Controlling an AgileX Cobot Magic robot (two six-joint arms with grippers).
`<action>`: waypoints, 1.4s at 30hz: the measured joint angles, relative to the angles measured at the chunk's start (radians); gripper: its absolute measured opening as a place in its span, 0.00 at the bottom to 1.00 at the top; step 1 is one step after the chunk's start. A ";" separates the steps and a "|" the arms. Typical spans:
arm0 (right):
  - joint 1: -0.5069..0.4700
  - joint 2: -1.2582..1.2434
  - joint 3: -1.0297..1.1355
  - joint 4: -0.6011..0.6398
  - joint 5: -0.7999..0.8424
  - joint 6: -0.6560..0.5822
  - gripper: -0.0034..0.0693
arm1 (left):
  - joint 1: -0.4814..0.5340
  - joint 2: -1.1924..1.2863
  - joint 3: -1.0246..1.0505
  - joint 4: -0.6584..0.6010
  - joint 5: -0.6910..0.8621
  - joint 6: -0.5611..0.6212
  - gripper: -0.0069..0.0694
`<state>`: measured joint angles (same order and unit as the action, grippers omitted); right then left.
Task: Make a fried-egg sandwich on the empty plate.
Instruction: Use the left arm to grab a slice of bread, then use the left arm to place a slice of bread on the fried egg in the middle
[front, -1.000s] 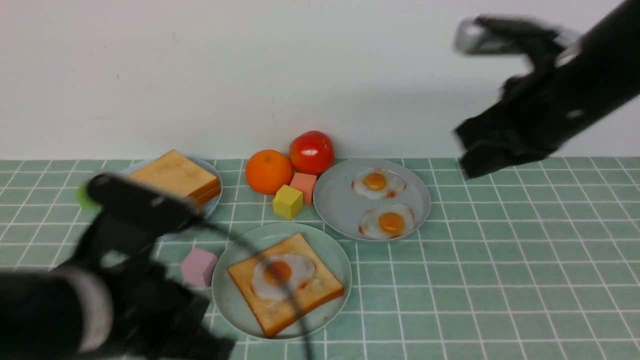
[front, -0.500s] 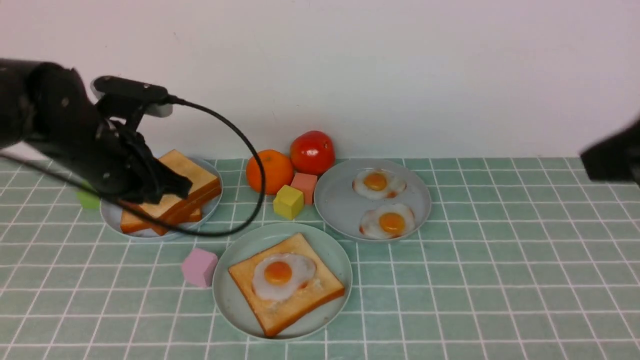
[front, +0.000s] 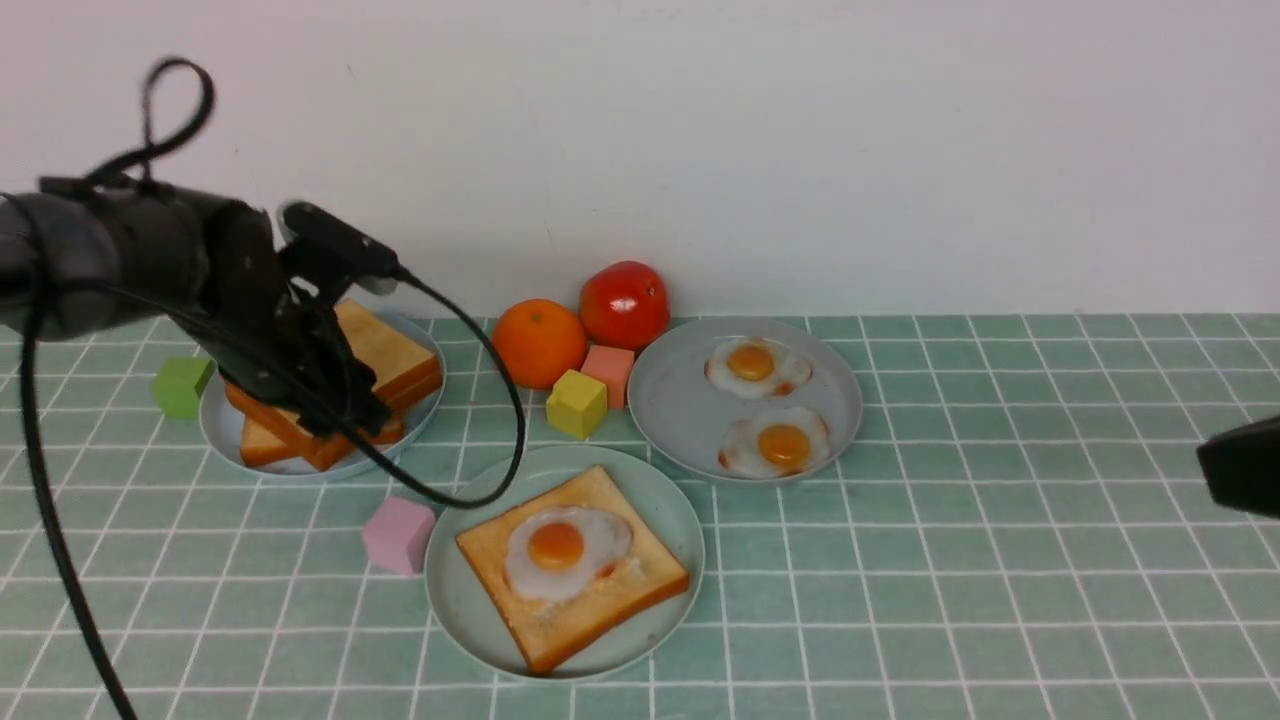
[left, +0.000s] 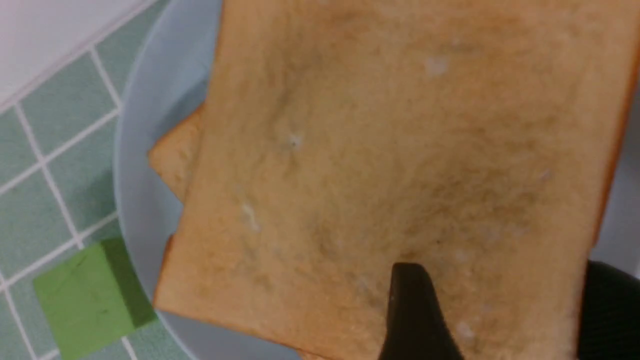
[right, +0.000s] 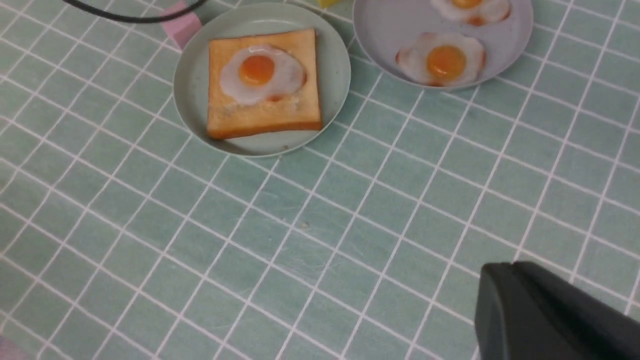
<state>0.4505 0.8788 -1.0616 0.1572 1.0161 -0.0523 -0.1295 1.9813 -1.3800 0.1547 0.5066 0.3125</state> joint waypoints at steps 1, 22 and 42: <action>0.000 0.000 0.000 0.005 0.000 0.000 0.07 | 0.000 0.006 -0.001 0.007 -0.002 0.000 0.63; 0.000 0.000 0.001 0.113 -0.005 0.003 0.09 | -0.002 -0.094 -0.007 -0.013 0.062 0.000 0.22; 0.000 -0.001 0.001 0.113 0.000 -0.027 0.11 | -0.625 -0.363 0.317 0.277 0.130 -0.437 0.22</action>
<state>0.4505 0.8781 -1.0607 0.2706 1.0158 -0.0792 -0.7546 1.6180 -1.0632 0.4318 0.6370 -0.1250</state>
